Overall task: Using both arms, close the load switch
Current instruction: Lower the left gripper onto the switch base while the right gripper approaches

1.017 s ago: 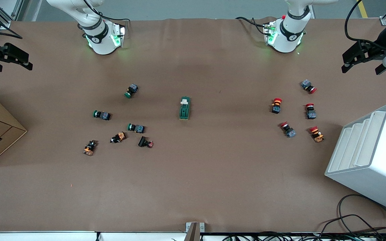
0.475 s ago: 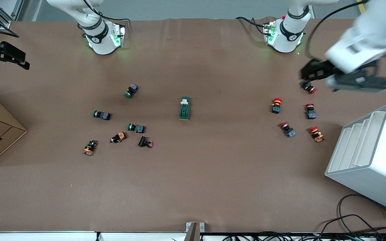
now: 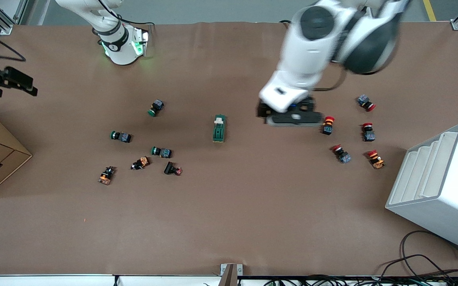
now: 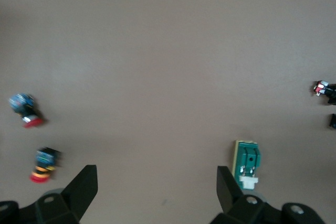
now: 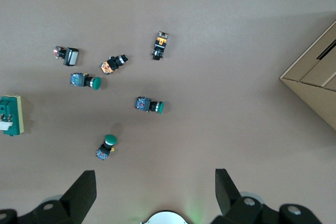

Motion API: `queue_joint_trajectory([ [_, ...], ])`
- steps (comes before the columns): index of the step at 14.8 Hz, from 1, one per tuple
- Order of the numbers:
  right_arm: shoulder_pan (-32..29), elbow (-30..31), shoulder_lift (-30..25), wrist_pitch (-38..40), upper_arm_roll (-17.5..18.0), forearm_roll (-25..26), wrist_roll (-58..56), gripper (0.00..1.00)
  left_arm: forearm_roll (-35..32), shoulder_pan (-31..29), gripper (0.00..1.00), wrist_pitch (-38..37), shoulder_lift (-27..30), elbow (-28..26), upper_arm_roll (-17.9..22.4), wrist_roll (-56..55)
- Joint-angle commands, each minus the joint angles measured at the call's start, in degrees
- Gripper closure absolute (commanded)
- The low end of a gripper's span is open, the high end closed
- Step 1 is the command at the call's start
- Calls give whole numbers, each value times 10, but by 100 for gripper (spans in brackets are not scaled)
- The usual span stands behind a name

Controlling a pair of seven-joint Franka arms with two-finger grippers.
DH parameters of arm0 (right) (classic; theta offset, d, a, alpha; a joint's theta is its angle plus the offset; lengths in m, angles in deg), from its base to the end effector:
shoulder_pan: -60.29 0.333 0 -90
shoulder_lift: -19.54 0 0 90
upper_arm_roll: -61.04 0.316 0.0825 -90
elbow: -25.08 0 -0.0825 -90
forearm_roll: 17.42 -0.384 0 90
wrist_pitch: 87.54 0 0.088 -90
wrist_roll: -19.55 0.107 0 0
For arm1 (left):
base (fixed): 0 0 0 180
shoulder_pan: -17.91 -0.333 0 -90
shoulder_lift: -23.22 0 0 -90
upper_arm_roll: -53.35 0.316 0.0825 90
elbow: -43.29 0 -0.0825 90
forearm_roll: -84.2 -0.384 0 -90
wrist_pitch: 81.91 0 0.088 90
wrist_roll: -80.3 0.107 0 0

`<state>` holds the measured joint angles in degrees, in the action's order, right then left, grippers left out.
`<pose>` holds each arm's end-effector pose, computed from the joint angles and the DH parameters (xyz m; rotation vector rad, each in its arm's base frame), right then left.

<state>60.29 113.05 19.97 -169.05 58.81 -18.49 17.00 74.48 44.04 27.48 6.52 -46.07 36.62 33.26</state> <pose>0.5406 -0.0187 0.6248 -3.1127 -0.0112 0.1860 0.5016 -0.4207 0.4904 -3.1306 -0.0577 -0.1670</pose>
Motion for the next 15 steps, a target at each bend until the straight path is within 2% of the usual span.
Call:
queue_joint_trajectory([
  [1,-11,-6,71,-9,7,-1,-6,0,-83,79,0,39,-43,-1,3,-156],
  [4,-6,12,95,-22,7,-9,-2,0,-159,140,0,83,-89,-6,3,-286],
  [8,10,71,96,-58,9,-67,51,0,-279,201,1,101,-148,-13,2,-475],
  [10,26,115,94,-94,9,-92,94,0,-326,219,1,121,-160,-34,1,-534],
  [15,66,220,85,-195,10,-146,141,0,-504,255,2,169,-174,-120,0,-732],
])
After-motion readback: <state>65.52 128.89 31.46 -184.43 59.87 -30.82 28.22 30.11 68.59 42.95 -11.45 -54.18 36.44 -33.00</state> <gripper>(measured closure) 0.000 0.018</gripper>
